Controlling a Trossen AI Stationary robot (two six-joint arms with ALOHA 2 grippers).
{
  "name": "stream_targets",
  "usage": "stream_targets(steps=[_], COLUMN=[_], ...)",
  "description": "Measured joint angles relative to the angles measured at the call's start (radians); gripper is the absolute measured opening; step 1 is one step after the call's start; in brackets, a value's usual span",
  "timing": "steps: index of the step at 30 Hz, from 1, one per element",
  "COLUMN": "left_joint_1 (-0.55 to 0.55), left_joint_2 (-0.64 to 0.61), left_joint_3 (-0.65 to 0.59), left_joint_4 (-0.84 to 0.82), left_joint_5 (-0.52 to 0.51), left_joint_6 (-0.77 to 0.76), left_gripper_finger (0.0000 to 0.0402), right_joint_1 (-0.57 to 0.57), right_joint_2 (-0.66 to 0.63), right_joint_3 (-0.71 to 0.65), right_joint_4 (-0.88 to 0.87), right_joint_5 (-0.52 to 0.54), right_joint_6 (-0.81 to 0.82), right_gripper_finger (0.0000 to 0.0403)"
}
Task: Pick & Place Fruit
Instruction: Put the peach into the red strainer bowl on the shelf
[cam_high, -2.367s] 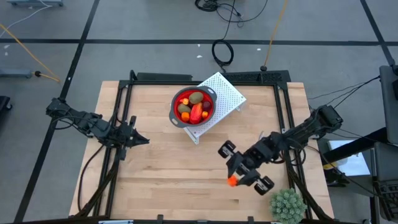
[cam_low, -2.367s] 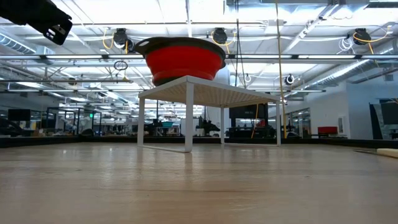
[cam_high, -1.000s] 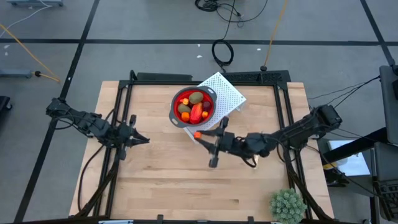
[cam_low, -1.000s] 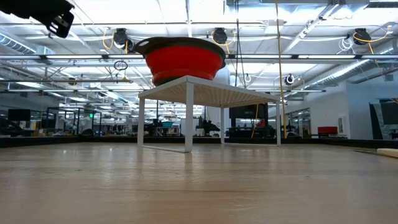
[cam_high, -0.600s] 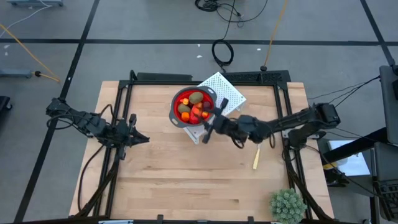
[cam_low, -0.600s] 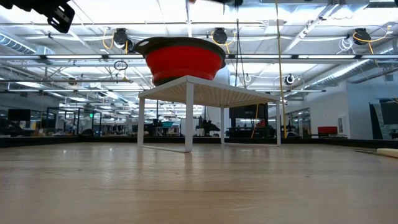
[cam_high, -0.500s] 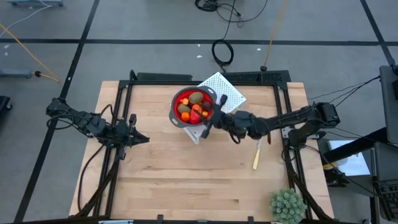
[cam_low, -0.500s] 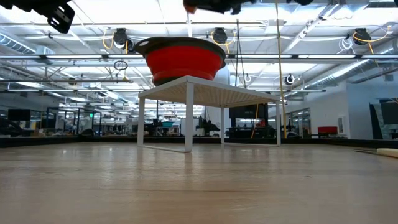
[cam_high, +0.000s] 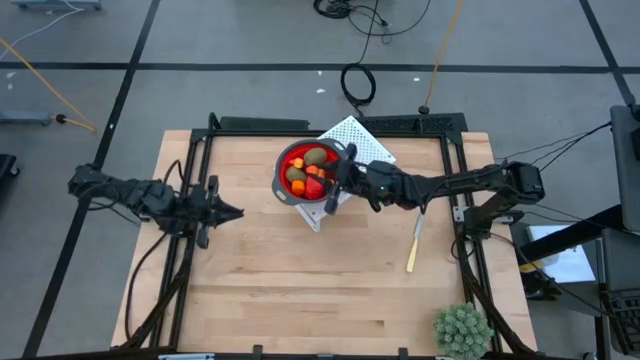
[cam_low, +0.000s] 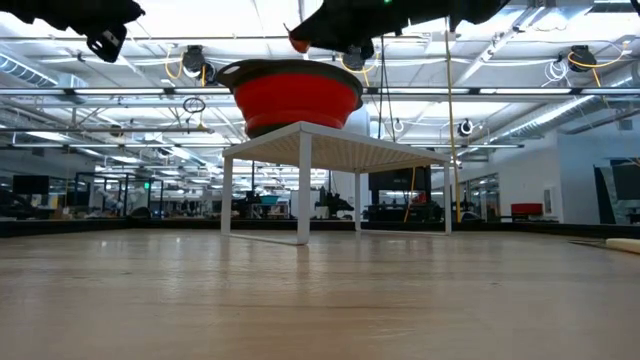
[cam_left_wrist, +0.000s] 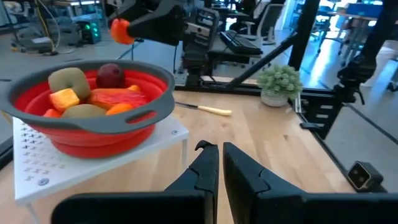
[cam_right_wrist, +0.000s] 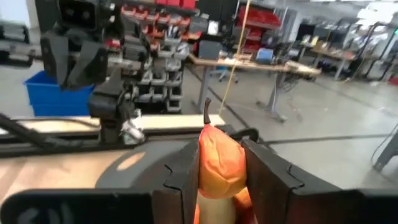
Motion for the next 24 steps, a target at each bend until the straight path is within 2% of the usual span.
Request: stream_targets(steps=[5, 8, 14, 24], left_joint_1=[0.112, 0.176, 0.251, 0.273], left_joint_2=[-0.001, -0.002, -0.003, -0.095], left_joint_3=[0.0, 0.0, 0.0, -0.002], left_joint_4=[-0.037, -0.062, -0.083, -0.163], left_joint_5=[0.136, 0.185, 0.315, 0.338], left_joint_6=[0.002, -0.005, 0.013, 0.001], left_gripper_finger=[0.0021, 0.0021, 0.0021, 0.0021], right_joint_1=[-0.005, -0.005, -0.004, -0.003], right_joint_2=[0.0, 0.0, -0.004, -0.055], right_joint_3=[0.0, 0.0, 0.0, 0.01], right_joint_4=[-0.037, -0.051, -0.083, -0.187], right_joint_5=[-0.009, -0.009, -0.01, -0.01], right_joint_6=[0.033, 0.053, 0.097, 0.127], right_gripper_finger=[0.0105, 0.0105, 0.0105, 0.0105])
